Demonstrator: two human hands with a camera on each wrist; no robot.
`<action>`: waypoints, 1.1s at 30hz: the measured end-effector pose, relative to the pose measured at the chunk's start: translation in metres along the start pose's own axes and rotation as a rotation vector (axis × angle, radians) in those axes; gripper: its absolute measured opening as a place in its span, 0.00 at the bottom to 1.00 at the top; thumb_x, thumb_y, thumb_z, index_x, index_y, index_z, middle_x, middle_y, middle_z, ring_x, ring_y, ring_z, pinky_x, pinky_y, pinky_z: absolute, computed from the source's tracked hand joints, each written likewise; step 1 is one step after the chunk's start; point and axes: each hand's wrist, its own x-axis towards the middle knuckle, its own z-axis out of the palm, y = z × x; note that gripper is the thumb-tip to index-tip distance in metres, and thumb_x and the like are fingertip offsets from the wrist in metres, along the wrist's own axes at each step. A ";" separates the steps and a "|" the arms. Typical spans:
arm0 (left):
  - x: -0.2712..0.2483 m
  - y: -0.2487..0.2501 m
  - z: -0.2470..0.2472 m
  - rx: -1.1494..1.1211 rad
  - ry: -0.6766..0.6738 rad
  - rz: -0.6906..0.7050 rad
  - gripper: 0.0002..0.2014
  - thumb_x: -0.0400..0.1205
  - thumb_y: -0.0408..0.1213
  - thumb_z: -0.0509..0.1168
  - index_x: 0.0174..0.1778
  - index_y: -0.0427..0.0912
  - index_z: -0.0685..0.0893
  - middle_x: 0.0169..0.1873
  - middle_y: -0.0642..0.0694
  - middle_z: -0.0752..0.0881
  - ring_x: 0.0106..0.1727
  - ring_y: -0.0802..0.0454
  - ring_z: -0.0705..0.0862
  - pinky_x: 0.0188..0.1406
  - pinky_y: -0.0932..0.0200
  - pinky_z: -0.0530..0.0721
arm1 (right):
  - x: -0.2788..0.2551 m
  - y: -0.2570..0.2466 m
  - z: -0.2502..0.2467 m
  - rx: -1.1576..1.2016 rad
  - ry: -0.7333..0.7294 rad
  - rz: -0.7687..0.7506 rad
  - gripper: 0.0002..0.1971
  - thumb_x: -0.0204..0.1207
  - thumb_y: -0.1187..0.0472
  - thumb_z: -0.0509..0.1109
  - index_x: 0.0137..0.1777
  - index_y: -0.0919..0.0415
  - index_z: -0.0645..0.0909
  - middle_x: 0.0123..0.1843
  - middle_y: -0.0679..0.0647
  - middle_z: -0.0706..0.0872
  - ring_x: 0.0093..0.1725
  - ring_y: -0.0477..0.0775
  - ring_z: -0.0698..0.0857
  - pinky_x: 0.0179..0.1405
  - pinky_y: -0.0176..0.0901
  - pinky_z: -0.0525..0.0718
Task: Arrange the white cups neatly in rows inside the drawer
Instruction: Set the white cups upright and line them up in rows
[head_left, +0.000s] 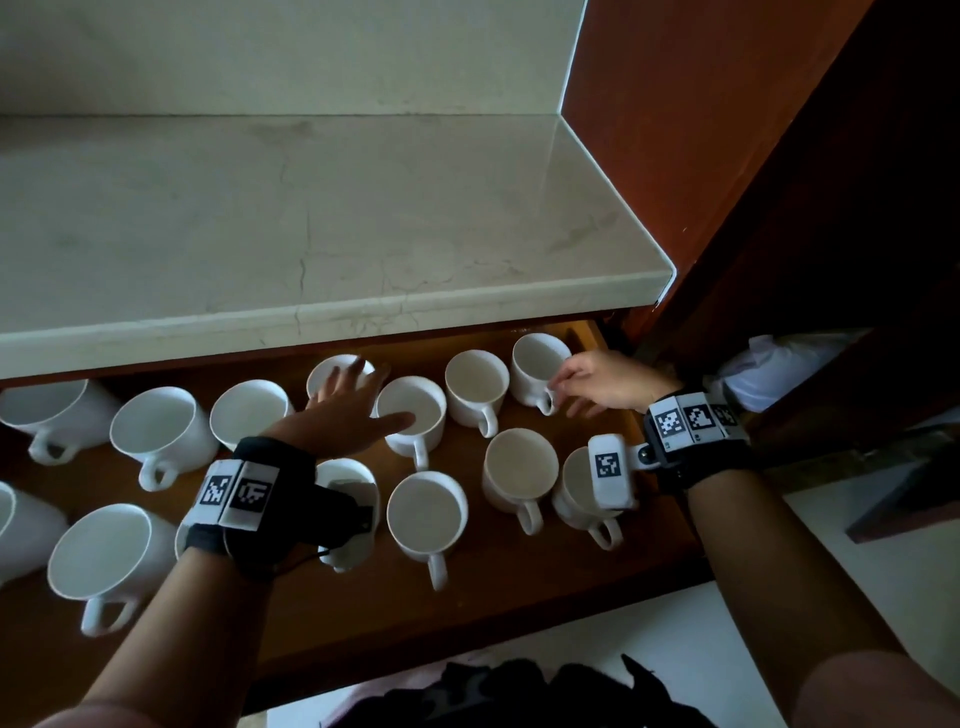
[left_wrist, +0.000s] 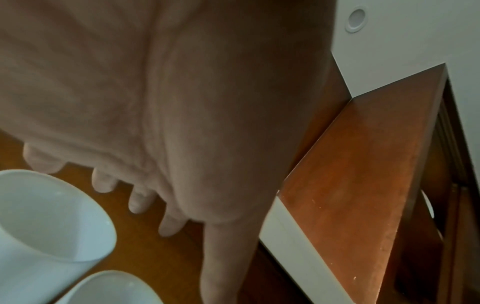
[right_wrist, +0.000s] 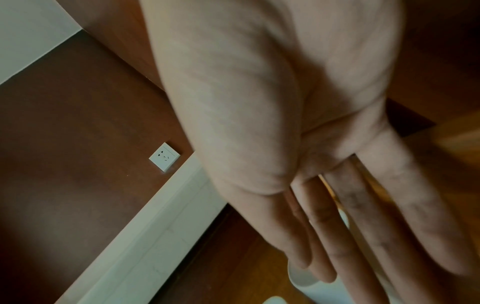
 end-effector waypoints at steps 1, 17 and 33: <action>-0.003 0.003 -0.002 -0.007 0.009 0.021 0.41 0.80 0.59 0.60 0.84 0.51 0.45 0.84 0.45 0.39 0.84 0.39 0.38 0.79 0.35 0.47 | 0.002 -0.001 0.002 0.010 0.010 -0.005 0.10 0.83 0.62 0.62 0.61 0.58 0.80 0.52 0.53 0.89 0.48 0.52 0.89 0.42 0.40 0.85; 0.003 0.055 -0.009 0.114 -0.064 0.150 0.42 0.80 0.58 0.60 0.84 0.52 0.43 0.84 0.45 0.45 0.84 0.46 0.41 0.82 0.43 0.48 | 0.010 -0.003 -0.017 -0.314 -0.270 -0.234 0.16 0.81 0.48 0.65 0.55 0.62 0.80 0.52 0.56 0.89 0.48 0.51 0.86 0.50 0.42 0.82; 0.024 0.092 0.028 0.254 -0.117 -0.022 0.52 0.72 0.71 0.60 0.80 0.61 0.30 0.81 0.49 0.29 0.82 0.39 0.31 0.78 0.29 0.40 | 0.010 0.009 -0.010 -0.974 -0.540 -0.428 0.28 0.76 0.48 0.70 0.75 0.52 0.69 0.68 0.50 0.79 0.62 0.53 0.80 0.60 0.48 0.81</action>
